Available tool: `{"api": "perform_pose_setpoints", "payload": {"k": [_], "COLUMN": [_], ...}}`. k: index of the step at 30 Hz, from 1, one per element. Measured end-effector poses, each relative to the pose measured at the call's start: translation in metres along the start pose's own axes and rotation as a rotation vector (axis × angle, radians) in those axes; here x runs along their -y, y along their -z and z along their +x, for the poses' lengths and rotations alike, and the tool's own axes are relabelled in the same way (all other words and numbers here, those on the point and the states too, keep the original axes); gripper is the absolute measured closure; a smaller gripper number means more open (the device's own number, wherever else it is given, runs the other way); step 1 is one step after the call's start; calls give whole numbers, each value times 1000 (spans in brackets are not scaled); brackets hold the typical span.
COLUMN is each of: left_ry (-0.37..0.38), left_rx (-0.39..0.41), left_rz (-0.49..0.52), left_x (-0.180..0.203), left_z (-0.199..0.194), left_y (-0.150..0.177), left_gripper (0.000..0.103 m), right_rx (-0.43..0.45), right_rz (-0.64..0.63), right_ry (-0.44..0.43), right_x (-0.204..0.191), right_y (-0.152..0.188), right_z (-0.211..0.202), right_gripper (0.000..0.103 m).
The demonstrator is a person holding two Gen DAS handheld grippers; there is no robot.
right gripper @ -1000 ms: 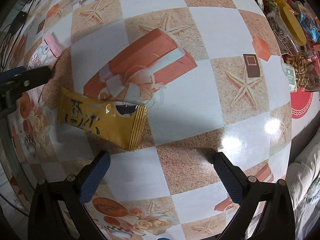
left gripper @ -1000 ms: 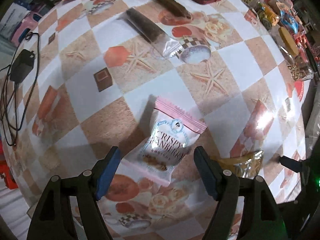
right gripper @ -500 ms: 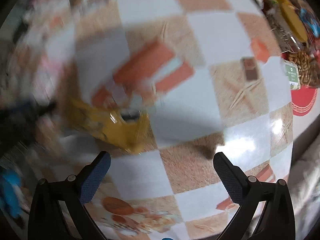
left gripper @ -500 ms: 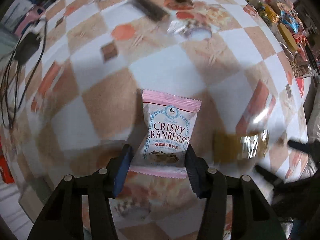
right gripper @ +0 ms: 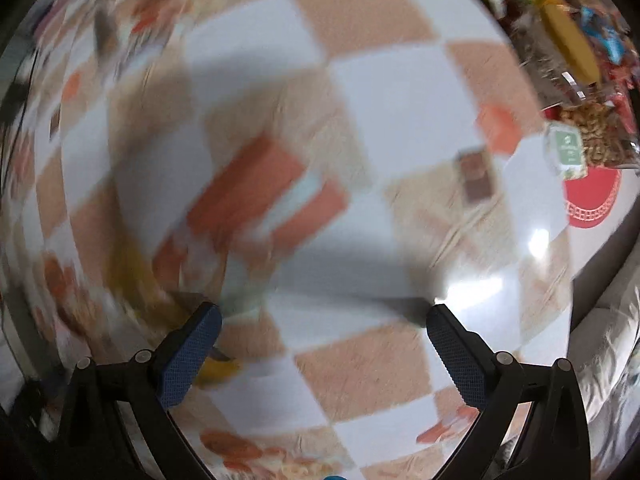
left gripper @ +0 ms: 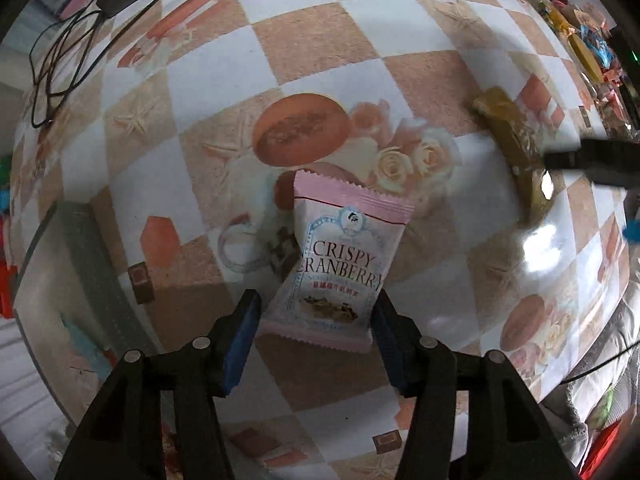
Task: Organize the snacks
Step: 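Grasp the pink Crispy Cranberry packet with the left tool while the right grasps the gold bar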
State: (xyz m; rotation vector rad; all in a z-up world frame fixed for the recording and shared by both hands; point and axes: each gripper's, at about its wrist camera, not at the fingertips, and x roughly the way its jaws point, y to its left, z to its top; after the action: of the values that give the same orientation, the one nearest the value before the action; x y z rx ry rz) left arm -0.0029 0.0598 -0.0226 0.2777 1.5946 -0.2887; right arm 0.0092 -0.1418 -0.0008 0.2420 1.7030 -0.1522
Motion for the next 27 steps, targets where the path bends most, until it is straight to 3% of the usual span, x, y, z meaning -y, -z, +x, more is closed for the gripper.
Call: {"api": "perform_pose_setpoints", "payload": {"k": [4, 8, 12, 18, 21, 27], "left_ry": [4, -2, -9, -10, 5, 4], "left_rx": [16, 13, 1, -17, -24, -21], "left_rz": [-4, 5, 2, -32, -47, -41], "left_x": [-9, -6, -18, -19, -22, -24], "left_z": [-8, -4, -3, 8, 12, 9], "left_y": [-4, -22, 2, 1, -3, -2], "left_gripper": [34, 33, 33, 25, 23, 20], "right_rx": [23, 55, 56, 9, 12, 3], "right_rz": [-4, -8, -71, -164, -216, -237], "right_ry": [17, -50, -72, -37, 28, 33], "right_x": [-3, -12, -38, -76, -94, -112], "right_y": [20, 27, 29, 31, 31, 34], "right_z": [-6, -19, -22, -6, -2, -3], "right_gripper": [0, 0, 0, 0, 0, 0]}}
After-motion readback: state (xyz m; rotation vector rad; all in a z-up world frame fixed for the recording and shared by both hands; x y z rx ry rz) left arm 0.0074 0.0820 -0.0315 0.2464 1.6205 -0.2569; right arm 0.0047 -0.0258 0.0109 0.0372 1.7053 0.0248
